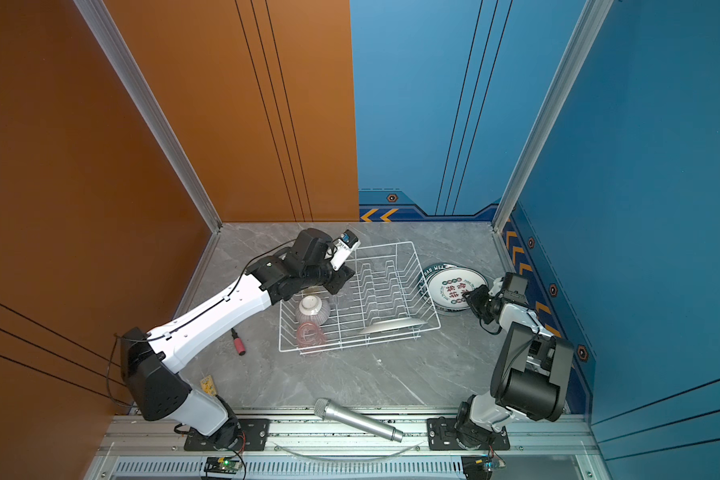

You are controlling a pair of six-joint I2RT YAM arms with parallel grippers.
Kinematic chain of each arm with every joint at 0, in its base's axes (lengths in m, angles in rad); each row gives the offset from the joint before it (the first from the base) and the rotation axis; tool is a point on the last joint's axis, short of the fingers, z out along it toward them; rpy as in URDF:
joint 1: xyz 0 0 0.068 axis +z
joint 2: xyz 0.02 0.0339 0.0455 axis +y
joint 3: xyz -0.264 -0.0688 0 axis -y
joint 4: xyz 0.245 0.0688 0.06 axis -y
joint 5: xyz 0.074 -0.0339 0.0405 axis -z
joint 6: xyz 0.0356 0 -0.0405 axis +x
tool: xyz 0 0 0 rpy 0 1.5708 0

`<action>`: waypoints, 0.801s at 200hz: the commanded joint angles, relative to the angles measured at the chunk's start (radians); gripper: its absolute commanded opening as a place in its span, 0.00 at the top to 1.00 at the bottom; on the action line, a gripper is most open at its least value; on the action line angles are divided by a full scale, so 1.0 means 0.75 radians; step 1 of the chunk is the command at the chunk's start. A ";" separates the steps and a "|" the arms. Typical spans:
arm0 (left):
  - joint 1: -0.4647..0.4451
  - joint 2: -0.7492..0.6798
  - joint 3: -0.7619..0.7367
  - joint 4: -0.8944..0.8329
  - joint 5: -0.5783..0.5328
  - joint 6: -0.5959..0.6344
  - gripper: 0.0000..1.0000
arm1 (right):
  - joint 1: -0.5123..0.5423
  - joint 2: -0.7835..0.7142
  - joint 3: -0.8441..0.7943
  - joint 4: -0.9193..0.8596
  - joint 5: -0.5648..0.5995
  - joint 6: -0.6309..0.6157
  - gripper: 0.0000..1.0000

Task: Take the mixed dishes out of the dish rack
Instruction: 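Lower the red-printed plate onto the stack with the right gripper while left returns to rack, then open the right gripper above the stack while left gripper grips the next plate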

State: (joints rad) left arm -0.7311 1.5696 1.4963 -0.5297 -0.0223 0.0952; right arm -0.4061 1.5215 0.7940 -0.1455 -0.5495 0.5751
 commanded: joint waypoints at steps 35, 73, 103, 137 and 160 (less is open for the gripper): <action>-0.013 0.029 0.048 -0.029 0.030 0.037 0.59 | 0.076 -0.048 0.099 -0.235 0.183 -0.180 0.43; -0.018 0.041 0.053 -0.035 0.037 0.043 0.59 | 0.129 -0.048 0.133 -0.325 0.314 -0.237 0.38; -0.028 0.048 0.067 -0.055 0.038 0.057 0.58 | 0.178 -0.048 0.160 -0.385 0.411 -0.273 0.34; -0.070 0.071 0.098 -0.103 0.026 0.104 0.54 | 0.200 -0.057 0.174 -0.408 0.396 -0.287 0.29; -0.123 0.092 0.140 -0.166 0.004 0.153 0.54 | 0.206 -0.079 0.198 -0.456 0.449 -0.299 0.28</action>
State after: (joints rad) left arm -0.7826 1.6127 1.5520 -0.5850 -0.0151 0.1558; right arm -0.2584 1.5070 0.9016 -0.4164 -0.2775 0.3824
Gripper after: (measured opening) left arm 0.461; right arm 0.710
